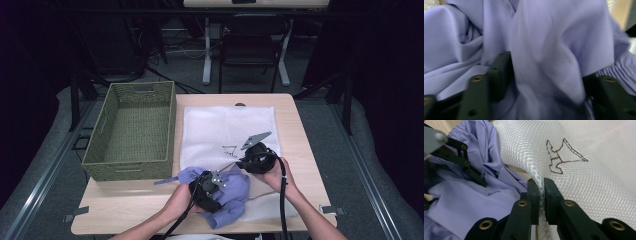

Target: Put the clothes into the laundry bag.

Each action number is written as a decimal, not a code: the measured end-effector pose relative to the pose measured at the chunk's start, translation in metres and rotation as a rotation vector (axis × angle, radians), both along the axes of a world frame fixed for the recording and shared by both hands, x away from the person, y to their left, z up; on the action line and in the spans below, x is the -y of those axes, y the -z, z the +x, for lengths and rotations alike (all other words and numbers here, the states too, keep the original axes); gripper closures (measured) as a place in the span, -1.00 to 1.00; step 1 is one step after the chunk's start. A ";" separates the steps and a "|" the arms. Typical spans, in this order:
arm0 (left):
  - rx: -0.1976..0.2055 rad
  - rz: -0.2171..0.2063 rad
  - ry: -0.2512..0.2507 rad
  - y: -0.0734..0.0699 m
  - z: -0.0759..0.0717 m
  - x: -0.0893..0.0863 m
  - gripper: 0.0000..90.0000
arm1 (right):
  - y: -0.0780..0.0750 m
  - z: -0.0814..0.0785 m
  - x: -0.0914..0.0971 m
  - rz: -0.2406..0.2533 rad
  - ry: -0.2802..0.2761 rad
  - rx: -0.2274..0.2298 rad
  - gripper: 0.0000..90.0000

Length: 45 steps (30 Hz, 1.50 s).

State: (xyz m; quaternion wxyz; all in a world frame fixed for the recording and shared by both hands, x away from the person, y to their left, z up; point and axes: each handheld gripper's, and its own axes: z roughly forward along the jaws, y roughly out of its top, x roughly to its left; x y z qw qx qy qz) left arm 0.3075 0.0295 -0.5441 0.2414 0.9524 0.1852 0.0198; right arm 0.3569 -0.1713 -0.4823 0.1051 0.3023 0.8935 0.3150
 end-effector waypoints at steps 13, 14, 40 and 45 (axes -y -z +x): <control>0.044 -0.121 -0.060 -0.006 0.009 -0.001 0.73 | -0.006 -0.002 -0.003 0.015 0.001 0.010 0.88; 0.053 -0.131 -0.071 -0.009 0.010 0.000 0.74 | -0.007 -0.003 -0.003 0.017 0.003 0.012 0.88; 0.112 -0.153 -0.128 -0.035 0.006 -0.007 -0.45 | -0.002 -0.003 0.001 0.030 0.005 -0.005 0.88; 0.122 -0.196 -0.132 -0.041 -0.001 -0.008 -0.60 | -0.002 -0.003 0.002 0.035 0.006 -0.001 0.88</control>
